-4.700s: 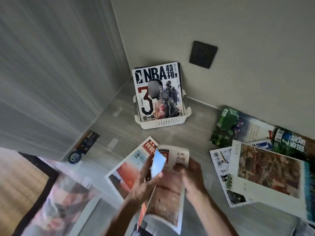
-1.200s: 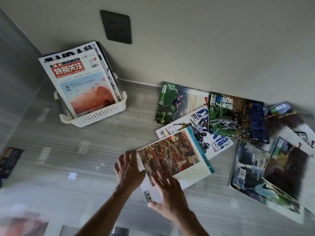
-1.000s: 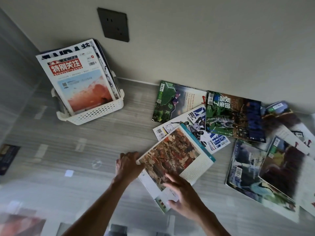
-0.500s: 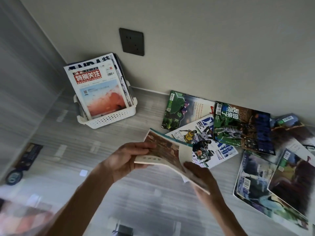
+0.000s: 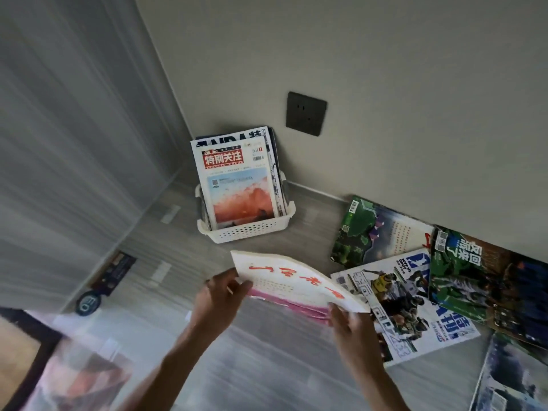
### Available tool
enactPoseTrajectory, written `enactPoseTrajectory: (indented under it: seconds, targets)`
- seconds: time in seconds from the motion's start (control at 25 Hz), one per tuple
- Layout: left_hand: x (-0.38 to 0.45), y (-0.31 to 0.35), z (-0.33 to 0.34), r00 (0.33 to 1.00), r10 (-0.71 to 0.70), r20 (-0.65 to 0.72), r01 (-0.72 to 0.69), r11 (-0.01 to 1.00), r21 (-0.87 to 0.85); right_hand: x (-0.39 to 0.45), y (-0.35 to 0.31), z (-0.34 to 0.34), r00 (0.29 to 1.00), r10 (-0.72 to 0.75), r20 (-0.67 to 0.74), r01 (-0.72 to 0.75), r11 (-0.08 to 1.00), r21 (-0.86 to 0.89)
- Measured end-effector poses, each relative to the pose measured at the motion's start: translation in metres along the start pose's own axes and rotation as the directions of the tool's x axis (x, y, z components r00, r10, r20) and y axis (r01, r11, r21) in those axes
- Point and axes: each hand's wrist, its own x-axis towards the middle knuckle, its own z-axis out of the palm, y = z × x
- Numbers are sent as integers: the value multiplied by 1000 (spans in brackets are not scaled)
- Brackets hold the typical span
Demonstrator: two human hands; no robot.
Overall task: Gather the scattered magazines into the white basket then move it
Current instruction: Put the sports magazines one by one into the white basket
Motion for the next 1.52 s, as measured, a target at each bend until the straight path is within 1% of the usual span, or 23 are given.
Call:
enactPoseTrajectory:
  seconds: [0.04,0.12,0.24,0.32,0.4,0.48,0.52,0.64,0.68,0.72,0.76,0.8,0.84,0.88,0.92,0.96,1.0,1.04,1.12,1.24,1.36,1.44,1.52]
  targets:
    - [2,-7,-2,999,24,-44,-23,999,27,8,-9,-1,999,-26,-20,25,1000,-6]
    - [19,-6,-20,976,101,-194,-102,995,7,35,-42,-6,988,-141,-58,142,990,20]
    - [74,18,-65,898,123,-422,-141,990,-10,104,-120,-2,941,-325,-92,334,937,105]
    - [122,33,-96,872,73,-484,-105,994,-40,155,-171,11,924,-364,-116,379,914,146]
    - [162,38,-113,871,40,-490,-41,999,9,198,-197,26,938,-308,-160,332,931,150]
    - [191,30,-118,897,4,-441,31,997,73,234,-201,47,959,-244,-143,266,950,162]
    - [202,23,-116,912,-41,-407,85,992,90,246,-198,55,973,-205,-104,220,962,162]
    - [205,-4,-97,902,-265,-342,299,953,52,250,-177,72,998,-26,63,20,995,102]
    - [193,-13,-85,895,-294,-336,323,946,34,239,-162,75,995,-1,102,-10,994,108]
    - [177,-22,-70,902,-278,-331,303,953,27,221,-141,77,993,-5,116,-11,991,135]
    - [158,-28,-51,927,-236,-292,257,966,36,194,-116,75,996,-16,88,5,992,125]
    - [137,-30,-29,960,-202,-195,215,976,47,164,-89,69,1000,-24,16,23,999,46]
    - [111,-30,-4,981,-186,-46,189,981,53,133,-57,60,998,-11,-69,6,998,-69]
    - [85,-26,22,976,-177,124,171,984,58,104,-24,50,987,5,-158,-31,985,-168]
    - [61,-19,45,946,-164,280,158,986,45,79,7,38,972,10,-237,-71,965,-253]
    - [41,-12,67,911,-148,385,150,988,25,61,34,25,964,18,-264,-113,931,-347]
    - [21,-6,85,890,-135,436,144,989,13,47,56,16,967,89,-240,-189,881,-434]
    - [6,-2,100,882,-123,456,136,991,4,37,73,9,961,187,-205,-268,814,-515]
    - [-11,10,124,870,-107,481,122,993,1,23,99,1,947,302,-112,-304,718,-626]
    - [-22,26,151,876,-127,465,125,992,37,1,114,1,971,239,-11,-186,726,-662]
    - [-14,39,165,921,-121,371,85,990,111,-23,122,2,979,199,40,-124,742,-659]
    - [-5,42,173,934,-69,349,0,981,195,-47,120,7,979,181,97,-72,745,-663]
    - [-3,44,187,918,-59,392,-68,951,302,-73,120,12,973,165,163,-11,735,-677]
